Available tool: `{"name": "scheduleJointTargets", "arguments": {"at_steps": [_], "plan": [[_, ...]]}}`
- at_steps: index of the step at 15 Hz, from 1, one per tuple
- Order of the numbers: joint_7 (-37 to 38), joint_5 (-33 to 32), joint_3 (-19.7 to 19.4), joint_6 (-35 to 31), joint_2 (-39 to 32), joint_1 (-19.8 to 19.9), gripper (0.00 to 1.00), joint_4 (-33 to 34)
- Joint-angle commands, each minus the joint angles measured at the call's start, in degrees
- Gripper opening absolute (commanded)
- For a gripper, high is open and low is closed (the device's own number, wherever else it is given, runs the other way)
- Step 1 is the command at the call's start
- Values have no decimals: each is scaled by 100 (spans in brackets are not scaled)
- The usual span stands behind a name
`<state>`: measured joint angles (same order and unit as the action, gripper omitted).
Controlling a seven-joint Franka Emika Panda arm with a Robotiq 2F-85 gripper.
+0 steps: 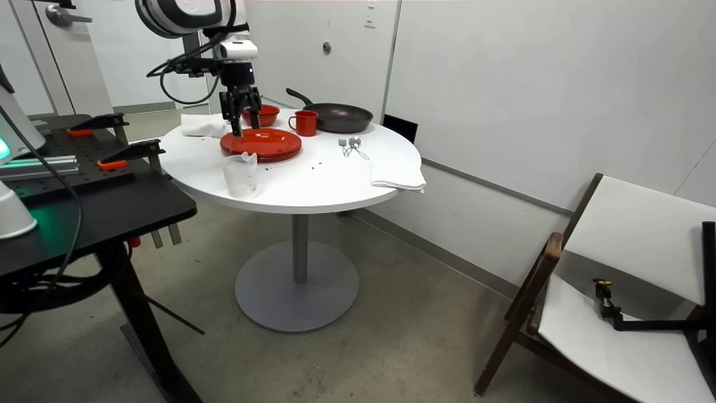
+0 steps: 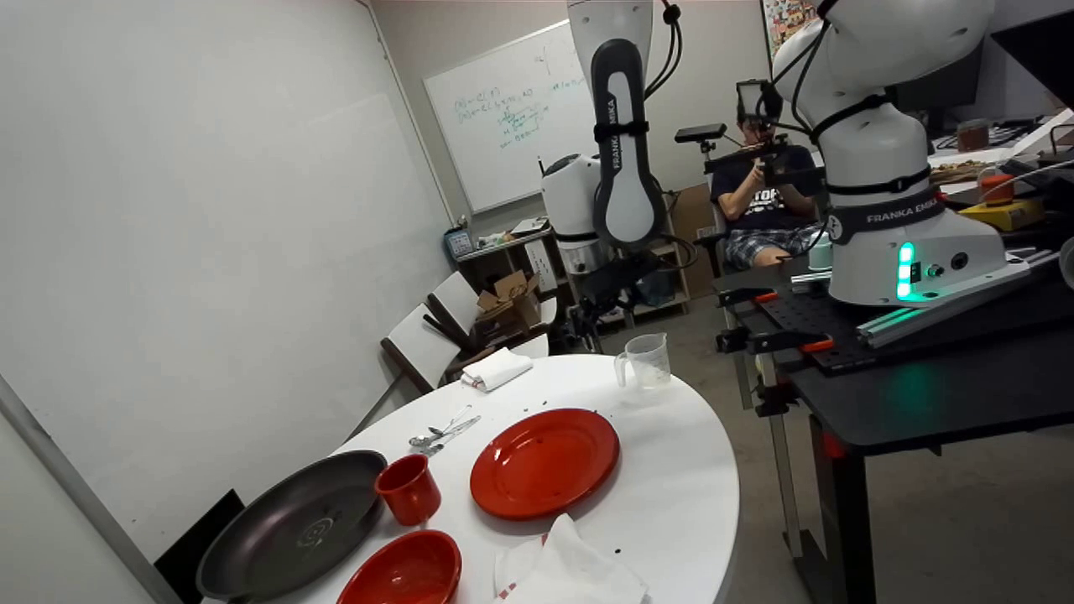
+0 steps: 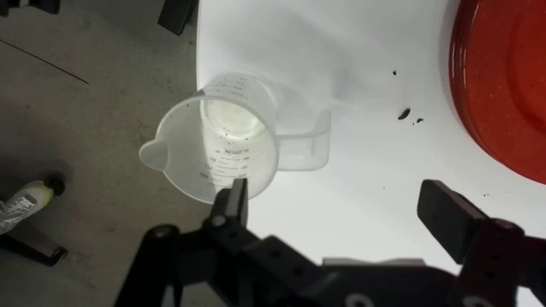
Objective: Use the tea towel to wipe the plate
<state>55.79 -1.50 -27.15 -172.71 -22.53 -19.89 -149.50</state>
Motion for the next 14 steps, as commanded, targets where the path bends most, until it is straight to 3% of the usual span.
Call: {"name": "scheduleJointTargets", "arguments": {"at_steps": [1, 8, 14], "plan": [[336, 326, -107, -3, -266, -93, 100, 267], [954, 870, -101, 282, -482, -1, 100, 496], [1493, 989, 93, 694, -539, 377, 100, 632]]}}
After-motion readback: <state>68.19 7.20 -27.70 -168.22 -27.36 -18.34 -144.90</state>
